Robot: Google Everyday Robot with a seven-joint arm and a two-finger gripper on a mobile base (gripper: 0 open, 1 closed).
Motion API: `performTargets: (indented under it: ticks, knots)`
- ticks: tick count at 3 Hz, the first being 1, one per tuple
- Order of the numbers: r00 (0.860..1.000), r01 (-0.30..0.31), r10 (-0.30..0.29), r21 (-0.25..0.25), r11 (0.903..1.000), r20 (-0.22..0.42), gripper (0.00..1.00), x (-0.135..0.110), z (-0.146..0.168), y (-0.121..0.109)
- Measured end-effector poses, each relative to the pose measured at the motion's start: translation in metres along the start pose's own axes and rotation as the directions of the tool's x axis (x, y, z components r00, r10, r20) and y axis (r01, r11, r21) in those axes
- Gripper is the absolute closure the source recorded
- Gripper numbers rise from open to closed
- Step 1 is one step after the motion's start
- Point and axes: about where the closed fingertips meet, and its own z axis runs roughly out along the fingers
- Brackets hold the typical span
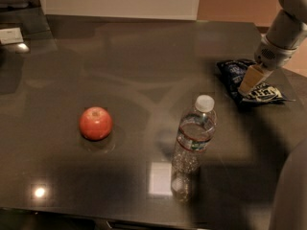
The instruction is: Move blue chip bag near water bottle
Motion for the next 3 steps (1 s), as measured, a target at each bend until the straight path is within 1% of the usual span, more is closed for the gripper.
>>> performTargets:
  ticks: [1, 2, 3]
  knots:
    - [0.998, 0.064, -0.064, -0.02, 0.9977, 0.013, 0.87, -0.003, -0.012, 0.022]
    - [0.983, 0.181, -0.18, -0.044, 0.9825, 0.02, 1.0, -0.005, -0.03, 0.058]
    - [0.955, 0.296, -0.296, -0.073, 0.9524, 0.017, 1.0, -0.001, -0.041, 0.096]
